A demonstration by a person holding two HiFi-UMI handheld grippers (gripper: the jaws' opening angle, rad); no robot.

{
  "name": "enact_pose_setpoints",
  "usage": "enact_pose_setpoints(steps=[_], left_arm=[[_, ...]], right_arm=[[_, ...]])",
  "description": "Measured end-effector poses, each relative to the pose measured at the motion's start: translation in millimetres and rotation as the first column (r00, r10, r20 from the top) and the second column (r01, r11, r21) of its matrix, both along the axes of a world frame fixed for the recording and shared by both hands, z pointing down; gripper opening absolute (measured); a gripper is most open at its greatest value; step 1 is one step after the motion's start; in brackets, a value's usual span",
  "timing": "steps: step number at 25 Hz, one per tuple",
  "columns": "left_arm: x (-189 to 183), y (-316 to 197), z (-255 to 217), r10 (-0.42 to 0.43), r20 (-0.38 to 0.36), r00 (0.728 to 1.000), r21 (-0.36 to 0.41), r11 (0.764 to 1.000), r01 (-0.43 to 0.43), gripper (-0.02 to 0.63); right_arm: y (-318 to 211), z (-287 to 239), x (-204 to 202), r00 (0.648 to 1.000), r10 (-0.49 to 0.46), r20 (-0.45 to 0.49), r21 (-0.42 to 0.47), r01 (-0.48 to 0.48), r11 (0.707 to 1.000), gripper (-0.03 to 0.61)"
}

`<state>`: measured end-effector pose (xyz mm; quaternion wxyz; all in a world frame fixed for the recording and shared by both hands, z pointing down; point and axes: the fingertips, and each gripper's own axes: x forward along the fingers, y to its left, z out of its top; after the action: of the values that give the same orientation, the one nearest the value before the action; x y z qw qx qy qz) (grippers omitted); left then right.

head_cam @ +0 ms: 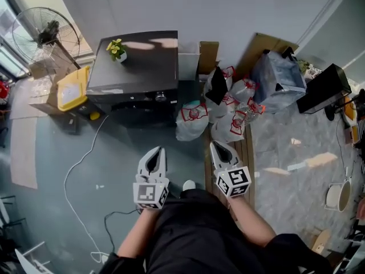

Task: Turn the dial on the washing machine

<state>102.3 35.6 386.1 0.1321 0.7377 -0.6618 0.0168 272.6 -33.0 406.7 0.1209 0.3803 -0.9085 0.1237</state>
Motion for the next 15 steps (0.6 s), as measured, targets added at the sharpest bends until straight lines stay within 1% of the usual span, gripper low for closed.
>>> enact_pose_setpoints(steps=[6, 11, 15], left_arm=[[9, 6, -15, -0.016, 0.016, 1.000, 0.052, 0.999, 0.015, 0.003], [7, 9, -17, -0.026, 0.016, 1.000, 0.057, 0.998, 0.025, 0.003], [3, 14, -14, -0.047, 0.029, 0.998, 0.053, 0.998, 0.045, 0.003]], right_arm=[[-1, -19, 18, 1.000, 0.027, -0.004, 0.052, -0.027, 0.998, 0.001], [-5, -29, 20, 0.999, 0.049, 0.015, 0.071, -0.050, 0.996, 0.000], [0, -23, 19, 0.999, 0.037, -0.006, 0.070, -0.036, 0.997, 0.000]])
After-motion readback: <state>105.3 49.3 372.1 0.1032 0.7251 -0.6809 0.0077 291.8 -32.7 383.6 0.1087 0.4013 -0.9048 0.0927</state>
